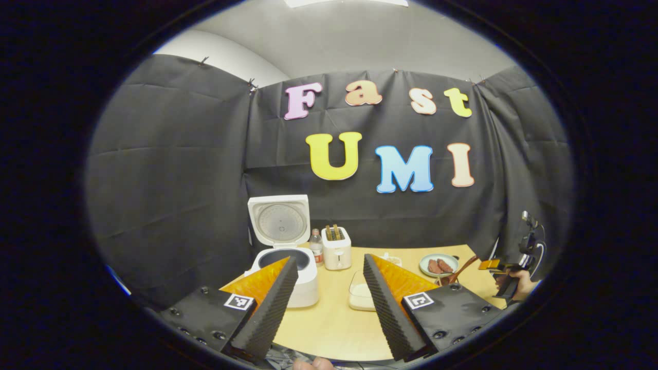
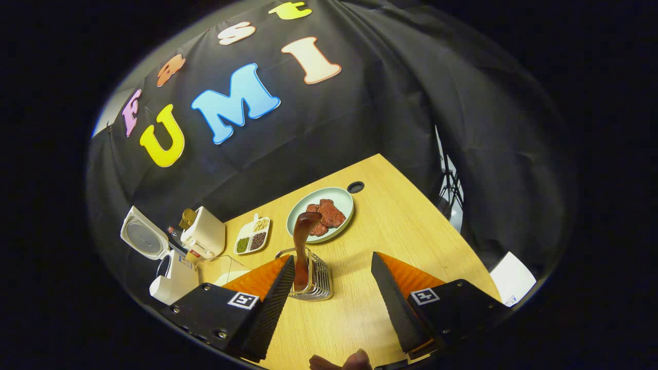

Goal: Close the left gripper, press the button to open the rice cooker; take a wooden spoon from the chopstick holder with the right hand, scoop a spoonful of rice and pour it into the rice cooker, then put the wooden spoon back into the chopstick holder.

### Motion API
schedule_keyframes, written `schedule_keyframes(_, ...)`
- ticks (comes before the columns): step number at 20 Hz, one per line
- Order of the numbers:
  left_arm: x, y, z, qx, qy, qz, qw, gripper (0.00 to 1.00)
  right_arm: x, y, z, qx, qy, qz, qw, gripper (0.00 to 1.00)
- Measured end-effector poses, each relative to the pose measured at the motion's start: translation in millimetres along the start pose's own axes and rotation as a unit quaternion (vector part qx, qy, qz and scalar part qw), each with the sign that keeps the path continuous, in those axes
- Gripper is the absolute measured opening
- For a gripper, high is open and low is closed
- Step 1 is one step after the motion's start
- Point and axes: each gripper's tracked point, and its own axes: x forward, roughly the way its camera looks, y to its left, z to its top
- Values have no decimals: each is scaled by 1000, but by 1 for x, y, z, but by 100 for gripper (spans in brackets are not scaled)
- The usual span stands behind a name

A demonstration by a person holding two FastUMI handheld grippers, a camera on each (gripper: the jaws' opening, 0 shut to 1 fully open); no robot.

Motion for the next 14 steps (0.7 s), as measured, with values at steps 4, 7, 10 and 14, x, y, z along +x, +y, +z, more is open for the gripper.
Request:
schedule_keyframes(4, 18, 15, 10, -14, -26, -7, 1000, 91, -59, -10, 20, -20, -62, -24, 998, 91)
schedule_keyframes(7, 44, 38, 14, -25, -39, -14, 999, 92, -107, 4, 24, -59, -107, -43, 992, 91)
schedule_keyframes(10, 82, 75, 23, -51, -53, -23, 997, 89, -149, 36, 26, -96, -140, -61, 984, 91)
schedule_keyframes(14, 138, 135, 37, -66, -72, -30, 995, 90, -178, 112, 13, -115, -160, -69, 978, 92)
